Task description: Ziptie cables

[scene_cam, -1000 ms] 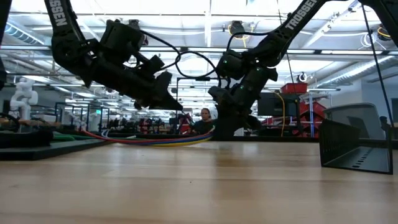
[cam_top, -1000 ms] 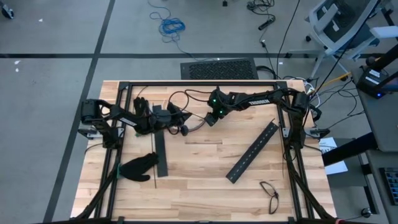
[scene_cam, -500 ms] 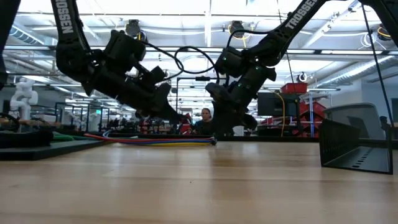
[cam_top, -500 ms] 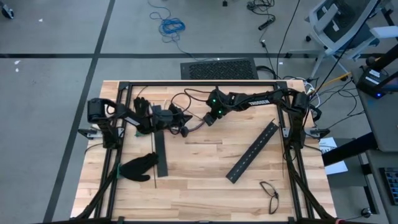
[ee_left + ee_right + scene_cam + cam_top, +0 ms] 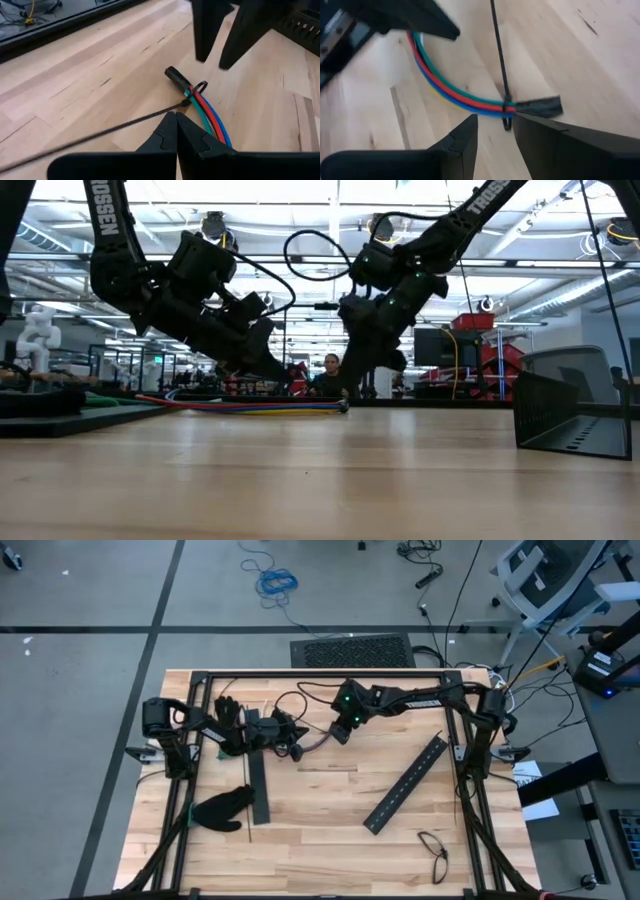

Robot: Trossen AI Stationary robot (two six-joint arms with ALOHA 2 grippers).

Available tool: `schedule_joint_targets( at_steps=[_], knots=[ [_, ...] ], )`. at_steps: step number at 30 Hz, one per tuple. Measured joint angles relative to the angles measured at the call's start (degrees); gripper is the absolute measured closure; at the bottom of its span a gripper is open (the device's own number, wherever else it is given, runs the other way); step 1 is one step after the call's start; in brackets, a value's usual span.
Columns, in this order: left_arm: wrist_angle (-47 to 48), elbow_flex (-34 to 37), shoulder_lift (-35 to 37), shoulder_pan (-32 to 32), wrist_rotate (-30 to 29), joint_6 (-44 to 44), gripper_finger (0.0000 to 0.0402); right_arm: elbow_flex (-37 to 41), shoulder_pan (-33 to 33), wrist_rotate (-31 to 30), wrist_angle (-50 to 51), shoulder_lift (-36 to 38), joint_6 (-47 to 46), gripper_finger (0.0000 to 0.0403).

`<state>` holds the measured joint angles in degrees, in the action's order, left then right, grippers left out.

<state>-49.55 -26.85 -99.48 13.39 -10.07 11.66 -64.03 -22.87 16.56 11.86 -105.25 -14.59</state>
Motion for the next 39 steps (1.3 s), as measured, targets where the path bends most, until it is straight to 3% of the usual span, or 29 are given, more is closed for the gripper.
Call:
schedule_joint_targets(
  at_steps=[3, 7, 16, 39],
  knots=[
    [0.91, 0.0, 0.0, 0.0, 0.49, -0.01, 0.0402, -0.02, 1.13, -0.94, 1.36, 1.14, 3.87, 0.0282],
    [4.31, 0.0, 0.0, 0.11, 0.63, 0.0, 0.0402, -0.02, 4.88, -6.75, 4.94, 0.22, 8.27, 0.0283],
    [4.97, 0.02, 0.0, 0.11, 1.51, -0.02, 0.0401, -1.76, 9.08, -19.66, 2.33, -0.29, 6.4, 0.0283],
    [4.96, 0.01, 0.0, 0.11, 1.91, -0.02, 0.0401, -2.05, 8.2, -19.54, 3.96, -1.01, 6.81, 0.0283]
  ],
)
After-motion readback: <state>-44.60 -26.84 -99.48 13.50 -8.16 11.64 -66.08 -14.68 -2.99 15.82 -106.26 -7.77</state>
